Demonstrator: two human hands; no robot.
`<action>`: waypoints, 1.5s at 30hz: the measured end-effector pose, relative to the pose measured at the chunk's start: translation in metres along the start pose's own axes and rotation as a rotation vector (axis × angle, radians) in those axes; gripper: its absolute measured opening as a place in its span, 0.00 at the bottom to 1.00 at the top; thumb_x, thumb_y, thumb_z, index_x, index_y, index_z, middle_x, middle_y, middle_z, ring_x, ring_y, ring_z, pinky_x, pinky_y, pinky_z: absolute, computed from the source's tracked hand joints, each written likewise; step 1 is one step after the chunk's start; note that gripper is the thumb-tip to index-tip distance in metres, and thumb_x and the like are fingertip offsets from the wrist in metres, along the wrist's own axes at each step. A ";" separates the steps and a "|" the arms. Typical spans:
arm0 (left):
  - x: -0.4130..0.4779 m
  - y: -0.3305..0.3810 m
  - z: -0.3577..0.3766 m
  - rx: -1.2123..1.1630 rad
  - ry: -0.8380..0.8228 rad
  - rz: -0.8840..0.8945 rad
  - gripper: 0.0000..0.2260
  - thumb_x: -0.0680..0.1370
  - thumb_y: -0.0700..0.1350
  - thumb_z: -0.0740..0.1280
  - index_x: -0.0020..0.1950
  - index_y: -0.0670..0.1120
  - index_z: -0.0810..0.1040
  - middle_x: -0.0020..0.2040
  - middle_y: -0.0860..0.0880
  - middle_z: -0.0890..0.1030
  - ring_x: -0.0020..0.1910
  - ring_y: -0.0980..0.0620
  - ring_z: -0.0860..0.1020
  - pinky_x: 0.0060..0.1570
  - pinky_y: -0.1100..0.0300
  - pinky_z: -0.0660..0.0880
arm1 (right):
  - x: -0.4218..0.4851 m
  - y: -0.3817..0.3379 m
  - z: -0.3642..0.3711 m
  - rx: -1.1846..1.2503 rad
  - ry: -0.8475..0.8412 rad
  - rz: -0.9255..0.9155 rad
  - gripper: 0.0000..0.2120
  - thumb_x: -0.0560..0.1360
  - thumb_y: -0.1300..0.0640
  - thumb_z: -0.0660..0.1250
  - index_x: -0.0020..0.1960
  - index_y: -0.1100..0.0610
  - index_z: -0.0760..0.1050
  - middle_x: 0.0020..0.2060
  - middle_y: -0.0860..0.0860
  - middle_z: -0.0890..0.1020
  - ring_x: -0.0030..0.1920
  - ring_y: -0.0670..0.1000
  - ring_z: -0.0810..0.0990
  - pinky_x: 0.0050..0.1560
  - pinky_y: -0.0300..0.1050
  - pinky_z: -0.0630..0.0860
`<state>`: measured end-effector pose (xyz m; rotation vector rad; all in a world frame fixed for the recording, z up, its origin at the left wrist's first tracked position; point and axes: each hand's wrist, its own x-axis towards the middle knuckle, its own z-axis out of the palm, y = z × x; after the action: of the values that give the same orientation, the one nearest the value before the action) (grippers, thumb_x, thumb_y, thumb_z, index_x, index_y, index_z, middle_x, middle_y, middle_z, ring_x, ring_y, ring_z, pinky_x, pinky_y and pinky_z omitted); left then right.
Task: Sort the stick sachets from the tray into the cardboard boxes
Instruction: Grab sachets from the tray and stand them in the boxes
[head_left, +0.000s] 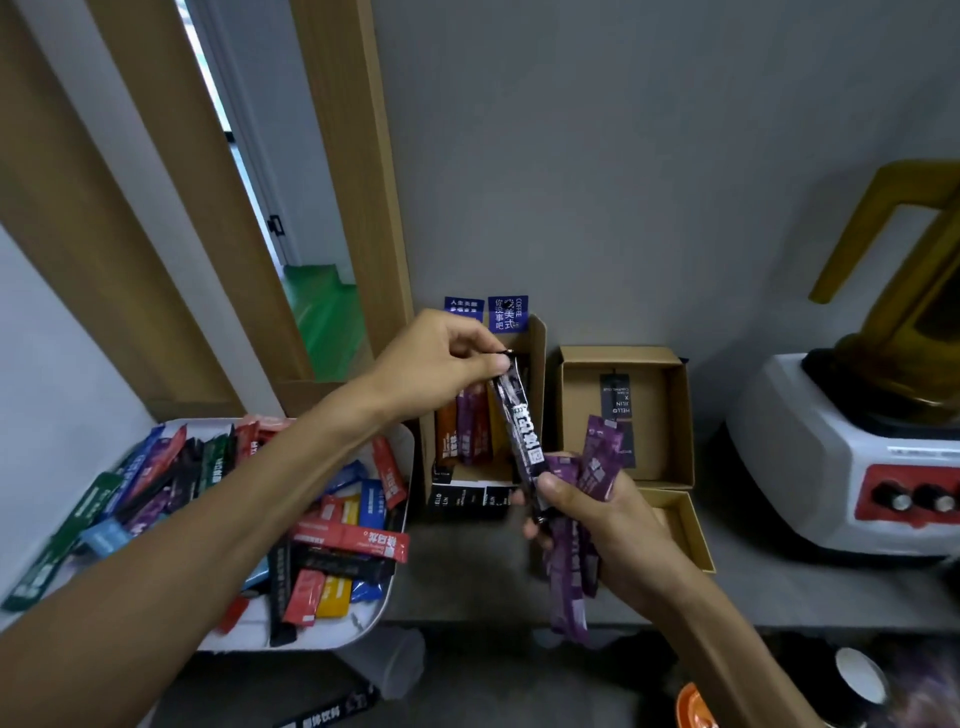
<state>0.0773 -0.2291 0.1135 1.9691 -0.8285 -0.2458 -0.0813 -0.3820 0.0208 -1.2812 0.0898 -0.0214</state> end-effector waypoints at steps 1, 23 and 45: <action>-0.001 -0.001 0.000 -0.030 0.012 -0.008 0.02 0.77 0.42 0.72 0.47 0.45 0.84 0.40 0.47 0.85 0.38 0.49 0.82 0.43 0.57 0.78 | 0.001 0.001 0.000 -0.014 0.032 -0.008 0.14 0.78 0.54 0.69 0.59 0.62 0.78 0.47 0.61 0.84 0.40 0.54 0.82 0.42 0.48 0.77; 0.042 -0.029 0.021 0.155 0.109 -0.069 0.03 0.79 0.41 0.69 0.51 0.47 0.81 0.44 0.49 0.83 0.38 0.57 0.80 0.42 0.61 0.76 | 0.003 0.006 -0.009 -0.251 0.498 -0.093 0.06 0.77 0.58 0.71 0.53 0.52 0.78 0.44 0.52 0.84 0.44 0.45 0.84 0.46 0.43 0.78; 0.030 -0.102 0.096 1.151 0.165 0.363 0.24 0.69 0.40 0.76 0.65 0.42 0.78 0.68 0.42 0.76 0.70 0.43 0.71 0.69 0.46 0.68 | 0.002 0.002 -0.026 0.110 0.387 0.000 0.09 0.79 0.58 0.66 0.56 0.61 0.77 0.42 0.57 0.80 0.40 0.54 0.80 0.46 0.49 0.77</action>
<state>0.0996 -0.2833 -0.0178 2.7294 -1.3609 0.7682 -0.0818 -0.4064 0.0118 -1.1534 0.4156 -0.2713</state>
